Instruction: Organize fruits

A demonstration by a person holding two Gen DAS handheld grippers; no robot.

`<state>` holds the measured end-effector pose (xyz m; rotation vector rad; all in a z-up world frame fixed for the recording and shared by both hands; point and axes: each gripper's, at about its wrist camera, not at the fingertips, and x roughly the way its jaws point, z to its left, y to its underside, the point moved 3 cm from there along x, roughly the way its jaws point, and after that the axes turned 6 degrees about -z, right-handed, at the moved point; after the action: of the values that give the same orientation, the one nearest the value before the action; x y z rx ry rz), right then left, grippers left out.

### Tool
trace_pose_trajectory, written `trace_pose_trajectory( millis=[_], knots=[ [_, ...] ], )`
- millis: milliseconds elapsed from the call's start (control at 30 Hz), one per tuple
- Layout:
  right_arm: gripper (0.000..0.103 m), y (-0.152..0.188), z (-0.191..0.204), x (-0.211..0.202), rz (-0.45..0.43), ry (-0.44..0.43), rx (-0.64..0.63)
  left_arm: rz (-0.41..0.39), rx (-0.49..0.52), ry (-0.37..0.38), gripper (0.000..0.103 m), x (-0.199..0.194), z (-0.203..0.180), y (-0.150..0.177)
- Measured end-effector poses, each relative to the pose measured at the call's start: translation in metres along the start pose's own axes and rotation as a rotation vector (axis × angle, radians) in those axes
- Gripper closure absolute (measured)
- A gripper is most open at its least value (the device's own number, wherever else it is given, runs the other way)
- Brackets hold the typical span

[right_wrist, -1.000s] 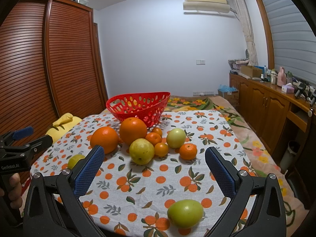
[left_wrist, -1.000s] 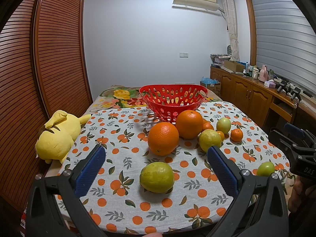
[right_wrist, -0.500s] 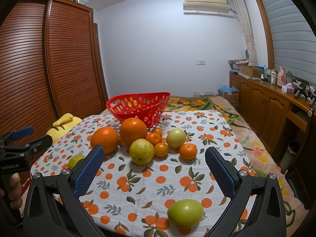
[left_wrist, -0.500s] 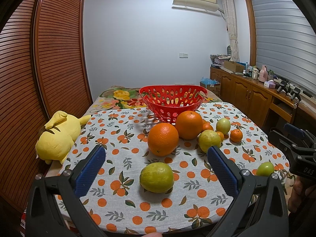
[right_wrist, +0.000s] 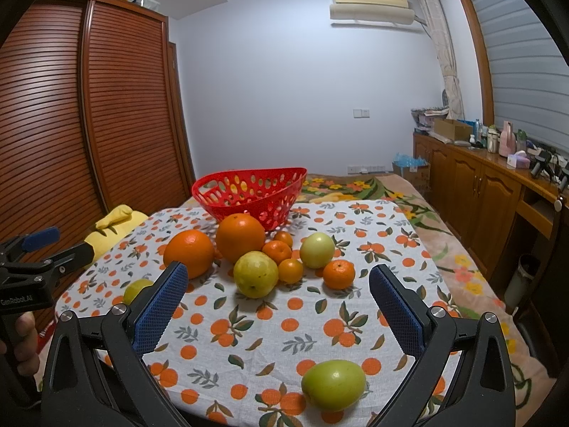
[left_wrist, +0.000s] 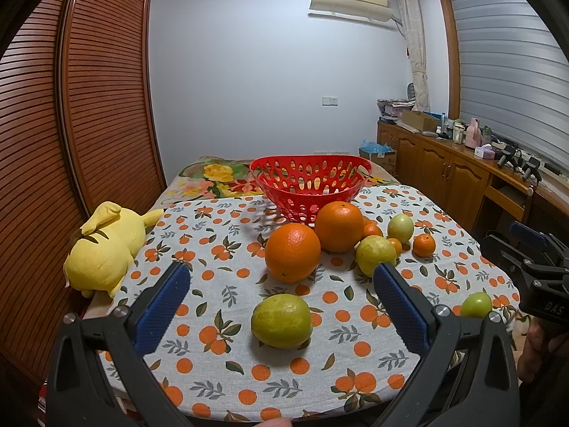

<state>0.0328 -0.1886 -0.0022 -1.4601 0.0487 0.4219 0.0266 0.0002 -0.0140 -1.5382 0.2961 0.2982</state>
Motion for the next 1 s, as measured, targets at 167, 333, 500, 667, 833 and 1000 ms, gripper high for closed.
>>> trace_pose_trajectory(
  millis=[167, 333, 500, 667, 833, 1000],
  knots=[
    [0.0, 0.0, 0.0, 0.0, 0.0, 0.0, 0.0, -0.001, 0.0, 0.0, 0.0, -0.004, -0.005, -0.006],
    [0.0, 0.0, 0.0, 0.0, -0.001, 0.0, 0.0, -0.001, 0.0, 0.0, 0.0, -0.004, -0.005, -0.006],
    [0.0, 0.0, 0.0, 0.0, -0.001, 0.0, 0.0, -0.001, 0.001, 0.0, 0.0, -0.005, -0.005, -0.006],
    [0.0, 0.0, 0.0, 0.0, -0.001, -0.001, -0.001, 0.004, -0.002, 0.001, 0.0, -0.01, -0.006, -0.013],
    [0.0, 0.0, 0.0, 0.0, -0.001, -0.001, 0.0, 0.008, -0.003, 0.005, 0.0, -0.006, -0.003, -0.008],
    [0.0, 0.0, 0.0, 0.0, 0.0, -0.001, 0.001, 0.014, -0.007, 0.007, 0.0, -0.004, -0.003, -0.004]
  ],
)
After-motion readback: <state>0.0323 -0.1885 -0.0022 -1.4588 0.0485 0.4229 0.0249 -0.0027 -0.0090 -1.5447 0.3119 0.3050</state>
